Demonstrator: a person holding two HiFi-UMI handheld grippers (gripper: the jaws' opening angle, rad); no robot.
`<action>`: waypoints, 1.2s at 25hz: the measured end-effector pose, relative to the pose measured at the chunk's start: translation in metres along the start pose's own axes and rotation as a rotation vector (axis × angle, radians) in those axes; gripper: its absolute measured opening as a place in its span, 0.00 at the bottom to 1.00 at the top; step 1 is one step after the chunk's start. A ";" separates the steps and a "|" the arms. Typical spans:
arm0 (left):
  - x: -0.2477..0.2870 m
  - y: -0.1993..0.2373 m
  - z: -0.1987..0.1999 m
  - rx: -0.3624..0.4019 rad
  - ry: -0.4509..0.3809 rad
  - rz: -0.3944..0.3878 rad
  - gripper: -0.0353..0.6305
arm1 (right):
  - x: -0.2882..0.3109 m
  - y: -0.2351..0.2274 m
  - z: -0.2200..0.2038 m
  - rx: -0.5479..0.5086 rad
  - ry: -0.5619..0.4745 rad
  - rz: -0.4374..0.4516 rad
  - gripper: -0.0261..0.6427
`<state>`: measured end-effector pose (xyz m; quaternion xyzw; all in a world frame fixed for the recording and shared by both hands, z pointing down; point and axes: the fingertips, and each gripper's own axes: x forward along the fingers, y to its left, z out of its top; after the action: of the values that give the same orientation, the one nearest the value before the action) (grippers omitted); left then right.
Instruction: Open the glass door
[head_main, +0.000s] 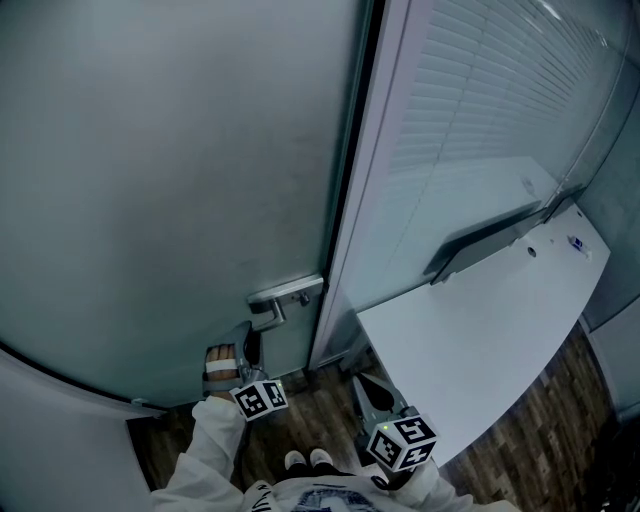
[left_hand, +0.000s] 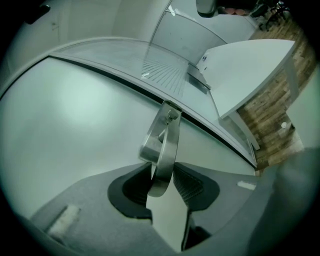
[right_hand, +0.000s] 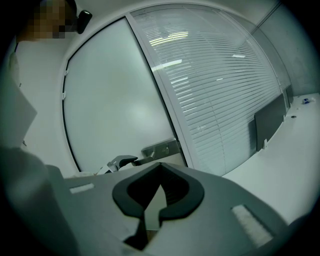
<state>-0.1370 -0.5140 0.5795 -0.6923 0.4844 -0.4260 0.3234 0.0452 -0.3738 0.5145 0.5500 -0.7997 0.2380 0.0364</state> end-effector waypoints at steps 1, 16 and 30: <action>0.001 -0.001 -0.001 -0.022 -0.001 0.008 0.26 | 0.001 0.001 -0.001 0.001 0.004 0.005 0.05; -0.006 -0.024 -0.006 -0.418 0.029 -0.015 0.27 | -0.008 0.012 -0.010 -0.003 0.049 0.060 0.05; -0.055 -0.041 0.001 -0.405 0.062 -0.056 0.27 | -0.020 0.021 -0.017 0.007 0.052 0.111 0.05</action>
<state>-0.1288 -0.4484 0.5992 -0.7429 0.5505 -0.3497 0.1507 0.0308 -0.3438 0.5156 0.4986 -0.8269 0.2567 0.0420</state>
